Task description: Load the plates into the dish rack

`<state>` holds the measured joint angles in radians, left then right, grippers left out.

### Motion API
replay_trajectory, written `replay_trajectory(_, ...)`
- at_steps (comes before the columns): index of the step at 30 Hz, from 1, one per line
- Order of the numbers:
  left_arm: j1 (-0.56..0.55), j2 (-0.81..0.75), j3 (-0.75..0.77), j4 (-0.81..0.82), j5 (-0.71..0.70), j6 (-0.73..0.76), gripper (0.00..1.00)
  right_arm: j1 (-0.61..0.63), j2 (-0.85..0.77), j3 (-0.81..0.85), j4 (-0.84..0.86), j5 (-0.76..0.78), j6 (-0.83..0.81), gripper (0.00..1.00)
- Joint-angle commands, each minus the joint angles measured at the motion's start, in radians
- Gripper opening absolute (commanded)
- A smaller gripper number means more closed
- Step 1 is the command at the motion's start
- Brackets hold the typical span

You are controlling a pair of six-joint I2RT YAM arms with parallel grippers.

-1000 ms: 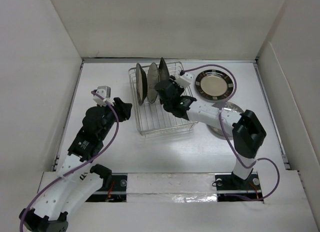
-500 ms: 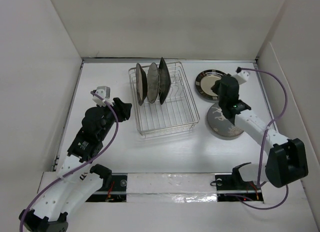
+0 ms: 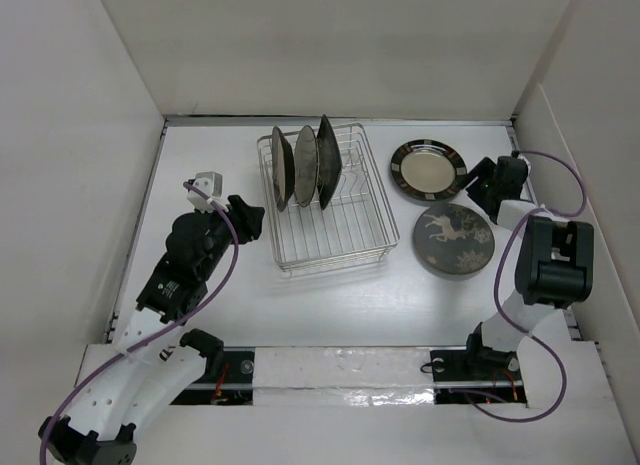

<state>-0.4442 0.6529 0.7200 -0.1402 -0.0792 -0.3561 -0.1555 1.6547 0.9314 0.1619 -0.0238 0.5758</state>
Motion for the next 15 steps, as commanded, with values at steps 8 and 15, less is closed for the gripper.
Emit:
replay_trajectory(8,0.01,0.004,0.024,0.05,0.03,0.012,0.45,-0.128,0.204,0.059,0.197,-0.318,0.094,0.63)
replay_trajectory(15,0.019,0.005,0.024,0.047,0.032,0.011,0.45,-0.118,0.338,0.165,0.197,-0.404,0.107,0.62)
